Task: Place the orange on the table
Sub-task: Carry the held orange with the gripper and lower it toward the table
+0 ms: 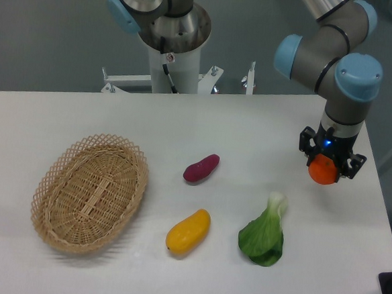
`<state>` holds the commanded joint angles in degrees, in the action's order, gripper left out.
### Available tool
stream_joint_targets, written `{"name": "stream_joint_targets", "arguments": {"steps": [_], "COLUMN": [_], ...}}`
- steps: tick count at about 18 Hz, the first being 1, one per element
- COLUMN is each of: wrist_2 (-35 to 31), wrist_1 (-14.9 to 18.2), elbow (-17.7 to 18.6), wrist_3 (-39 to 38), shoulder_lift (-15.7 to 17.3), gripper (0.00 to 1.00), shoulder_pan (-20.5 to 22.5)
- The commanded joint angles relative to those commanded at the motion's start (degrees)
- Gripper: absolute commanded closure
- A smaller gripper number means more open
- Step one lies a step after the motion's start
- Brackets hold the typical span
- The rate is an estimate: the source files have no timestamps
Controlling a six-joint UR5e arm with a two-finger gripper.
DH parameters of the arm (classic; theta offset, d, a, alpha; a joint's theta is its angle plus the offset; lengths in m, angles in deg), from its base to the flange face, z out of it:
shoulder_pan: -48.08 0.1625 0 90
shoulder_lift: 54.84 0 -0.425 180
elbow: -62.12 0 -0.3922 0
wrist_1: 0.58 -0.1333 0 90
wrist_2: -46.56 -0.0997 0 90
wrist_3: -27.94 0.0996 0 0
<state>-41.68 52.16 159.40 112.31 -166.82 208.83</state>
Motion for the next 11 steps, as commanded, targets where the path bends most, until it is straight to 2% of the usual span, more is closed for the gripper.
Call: {"name": "stream_joint_targets", "arguments": {"steps": [2, 6, 11], "wrist_2": [0.3, 0.3, 0.4], "wrist_1": [-1.0, -2.3, -2.8], "elbow": [4.7, 9.3, 12.2], "wrist_3": [0.4, 0.5, 0.0], "shoulder_lift": [1.2, 3.6, 4.4], "gripper": [0.6, 0.6, 0.59], "shoulder_pan": [-0.4, -0.6, -1.5]}}
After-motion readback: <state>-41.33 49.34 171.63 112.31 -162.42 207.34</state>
